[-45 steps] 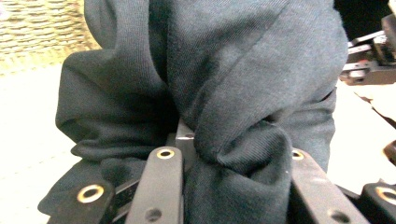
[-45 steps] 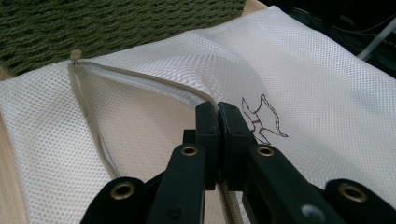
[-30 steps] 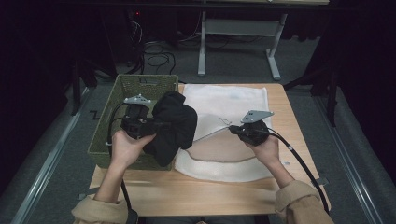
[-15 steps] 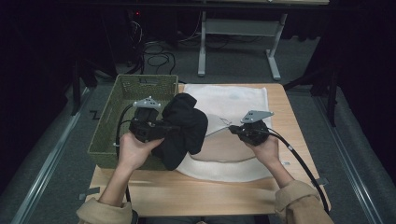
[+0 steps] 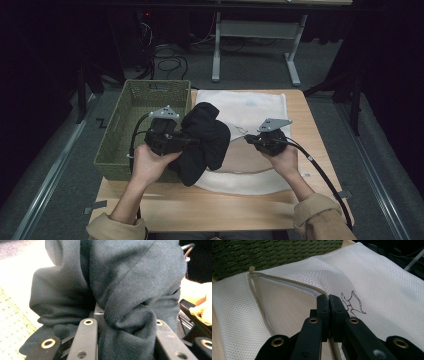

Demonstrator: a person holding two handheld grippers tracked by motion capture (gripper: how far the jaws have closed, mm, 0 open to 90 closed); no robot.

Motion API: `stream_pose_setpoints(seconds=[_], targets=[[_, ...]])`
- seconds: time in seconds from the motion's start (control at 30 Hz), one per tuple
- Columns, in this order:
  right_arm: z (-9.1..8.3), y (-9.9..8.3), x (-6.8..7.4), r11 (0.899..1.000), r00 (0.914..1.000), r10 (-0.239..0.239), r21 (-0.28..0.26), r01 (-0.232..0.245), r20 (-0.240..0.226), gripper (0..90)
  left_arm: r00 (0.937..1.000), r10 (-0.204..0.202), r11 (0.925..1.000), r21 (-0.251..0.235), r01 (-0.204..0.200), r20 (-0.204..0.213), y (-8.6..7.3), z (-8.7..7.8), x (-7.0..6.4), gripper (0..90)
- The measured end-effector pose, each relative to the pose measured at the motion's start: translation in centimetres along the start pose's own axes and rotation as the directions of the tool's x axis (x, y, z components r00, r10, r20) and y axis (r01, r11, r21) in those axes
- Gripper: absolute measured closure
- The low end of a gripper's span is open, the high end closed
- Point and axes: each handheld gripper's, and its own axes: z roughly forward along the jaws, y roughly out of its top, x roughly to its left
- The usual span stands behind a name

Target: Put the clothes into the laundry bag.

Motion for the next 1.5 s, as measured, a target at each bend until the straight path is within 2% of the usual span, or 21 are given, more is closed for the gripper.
stream_pose_setpoints(seconds=[0.3,0.5,0.73,0.97,1.1,1.23,1.37,1.5], targets=[[0.0,0.0,0.0,1.0,1.0,0.003,0.0,-0.003,-0.003,88.7,0.9997,0.009,0.9999,-0.007,-0.009,0.022,0.3,0.9,-0.6,72.0],[0.2,0.0,0.0,1.0,1.0,0.004,0.003,-0.004,-0.007,88.7,0.9994,0.031,0.9995,-0.007,-0.031,0.014,0.4,1.3,-1.4,72.0],[0.2,0.0,0.0,1.0,0.9999,0.012,0.007,-0.012,-0.009,88.7,0.9978,0.041,0.9991,-0.011,-0.04,0.052,0.7,1.8,-2.0,71.9],[0.2,0.0,-0.1,1.0,0.9998,0.014,0.004,-0.014,-0.011,88.7,0.9949,0.081,0.9967,-0.004,-0.081,0.061,1.4,2.3,-3.3,71.9],[0.2,0.0,-0.1,1.0,0.9999,0.01,0.001,-0.01,-0.009,88.7,0.9906,0.098,0.9951,-0.019,-0.097,0.096,2.0,2.5,-4.1,71.9],[0.0,0.0,-0.2,1.0,0.9998,0.015,0.005,-0.015,-0.009,88.7,0.9879,0.131,0.9913,-0.019,-0.13,0.082,2.7,2.5,-5.0,71.8],[0.0,0.0,-0.2,1.0,0.9999,0.011,0.004,-0.011,-0.01,88.7,0.9864,0.138,0.9904,-0.014,-0.137,0.089,2.8,2.8,-5.3,71.8],[0.1,0.0,-0.2,1.0,0.9998,0.011,0.006,-0.011,-0.014,88.7,0.9822,0.138,0.9904,-0.033,-0.134,0.128,2.8,2.8,-5.6,71.8]])
